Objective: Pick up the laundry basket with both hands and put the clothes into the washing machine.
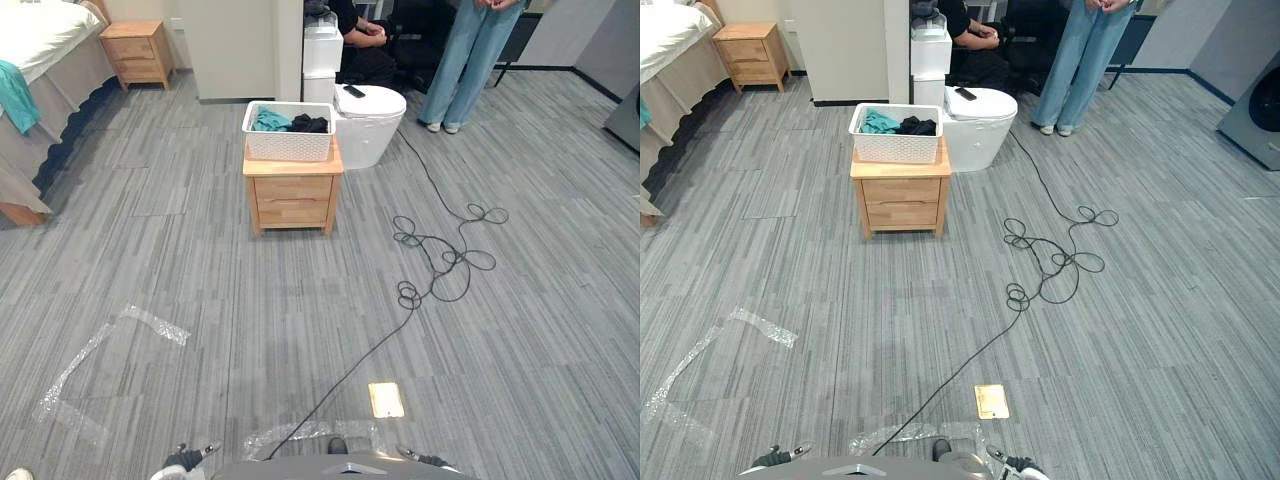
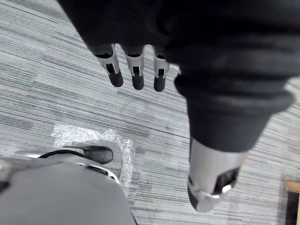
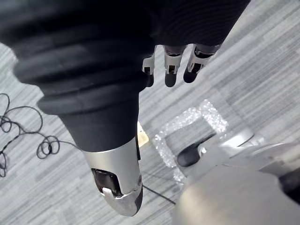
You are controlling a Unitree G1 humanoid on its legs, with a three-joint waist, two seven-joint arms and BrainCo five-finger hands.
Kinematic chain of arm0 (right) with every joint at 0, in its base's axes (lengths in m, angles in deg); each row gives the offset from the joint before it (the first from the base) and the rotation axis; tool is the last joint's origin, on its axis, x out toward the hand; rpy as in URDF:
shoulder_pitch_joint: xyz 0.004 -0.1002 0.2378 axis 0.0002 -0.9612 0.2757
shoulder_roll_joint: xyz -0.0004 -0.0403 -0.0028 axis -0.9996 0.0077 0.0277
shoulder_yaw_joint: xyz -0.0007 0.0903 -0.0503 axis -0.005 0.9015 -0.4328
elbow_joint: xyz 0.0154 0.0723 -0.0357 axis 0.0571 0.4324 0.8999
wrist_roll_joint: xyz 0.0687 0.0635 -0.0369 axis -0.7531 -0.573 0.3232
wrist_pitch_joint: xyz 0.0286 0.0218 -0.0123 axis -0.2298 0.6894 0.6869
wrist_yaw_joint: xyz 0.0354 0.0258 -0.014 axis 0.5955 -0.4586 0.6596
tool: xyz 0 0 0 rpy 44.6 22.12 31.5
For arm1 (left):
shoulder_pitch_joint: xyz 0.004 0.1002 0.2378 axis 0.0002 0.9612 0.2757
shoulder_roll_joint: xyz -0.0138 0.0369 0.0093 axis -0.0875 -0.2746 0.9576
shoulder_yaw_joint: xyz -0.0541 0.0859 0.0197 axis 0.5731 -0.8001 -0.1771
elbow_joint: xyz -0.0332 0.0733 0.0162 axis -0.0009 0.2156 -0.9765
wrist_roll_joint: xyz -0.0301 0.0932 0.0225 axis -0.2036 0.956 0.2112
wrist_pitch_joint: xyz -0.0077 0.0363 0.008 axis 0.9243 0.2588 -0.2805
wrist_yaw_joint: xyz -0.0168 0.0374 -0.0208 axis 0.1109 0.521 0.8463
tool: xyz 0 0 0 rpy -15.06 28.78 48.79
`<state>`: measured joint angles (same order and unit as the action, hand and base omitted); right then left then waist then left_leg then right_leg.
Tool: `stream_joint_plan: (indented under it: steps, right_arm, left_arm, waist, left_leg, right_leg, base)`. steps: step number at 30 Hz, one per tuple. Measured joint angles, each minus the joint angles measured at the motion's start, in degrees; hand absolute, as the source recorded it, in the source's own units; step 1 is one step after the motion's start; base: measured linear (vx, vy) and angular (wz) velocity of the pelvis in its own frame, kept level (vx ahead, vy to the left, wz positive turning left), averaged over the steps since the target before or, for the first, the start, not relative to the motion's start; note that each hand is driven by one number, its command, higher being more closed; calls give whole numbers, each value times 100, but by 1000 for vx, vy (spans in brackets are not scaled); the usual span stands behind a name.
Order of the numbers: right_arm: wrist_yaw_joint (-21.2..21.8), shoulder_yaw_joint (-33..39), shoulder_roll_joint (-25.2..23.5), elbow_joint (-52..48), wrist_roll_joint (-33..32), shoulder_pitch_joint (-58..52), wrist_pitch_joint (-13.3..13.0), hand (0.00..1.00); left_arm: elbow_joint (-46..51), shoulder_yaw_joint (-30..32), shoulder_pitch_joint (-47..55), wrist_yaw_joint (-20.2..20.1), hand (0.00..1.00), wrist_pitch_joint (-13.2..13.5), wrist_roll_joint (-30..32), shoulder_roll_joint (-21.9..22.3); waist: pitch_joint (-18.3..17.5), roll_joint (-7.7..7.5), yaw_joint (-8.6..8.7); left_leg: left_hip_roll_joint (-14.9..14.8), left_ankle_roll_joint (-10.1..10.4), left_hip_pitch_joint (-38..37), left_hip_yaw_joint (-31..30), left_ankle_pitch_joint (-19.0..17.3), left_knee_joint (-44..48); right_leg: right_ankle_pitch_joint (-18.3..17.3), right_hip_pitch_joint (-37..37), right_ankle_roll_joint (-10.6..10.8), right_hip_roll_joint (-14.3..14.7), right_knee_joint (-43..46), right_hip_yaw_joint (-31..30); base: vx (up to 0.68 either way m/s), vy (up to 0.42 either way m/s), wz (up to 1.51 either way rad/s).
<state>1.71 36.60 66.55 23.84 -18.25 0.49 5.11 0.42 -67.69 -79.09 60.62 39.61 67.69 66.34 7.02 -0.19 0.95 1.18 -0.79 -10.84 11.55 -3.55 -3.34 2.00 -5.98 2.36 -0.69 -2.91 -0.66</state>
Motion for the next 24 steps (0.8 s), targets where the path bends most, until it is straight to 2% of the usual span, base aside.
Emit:
stream_joint_plan:
  steps: [9,24]
  right_arm:
    - [-170,-652,69,-47,231,60,11,0]
    - [-203,-671,65,-51,138,26,8,0]
  left_arm:
    - [19,-338,-60,119,0,2,111,-122]
    - [30,-331,-53,157,0,5,108,-113]
  waist:
    - [4,-30,-32]
    - [8,-35,-45]
  left_leg:
    - [11,-20,-36,-69,58,-98]
    - [11,-24,-26,-28,62,-101]
  right_leg:
    - [0,-2,3,-1,-45,94]
    - [-1,0,3,-3,-15,59]
  base:
    - [3,-26,3]
    - [-56,-34,-1]
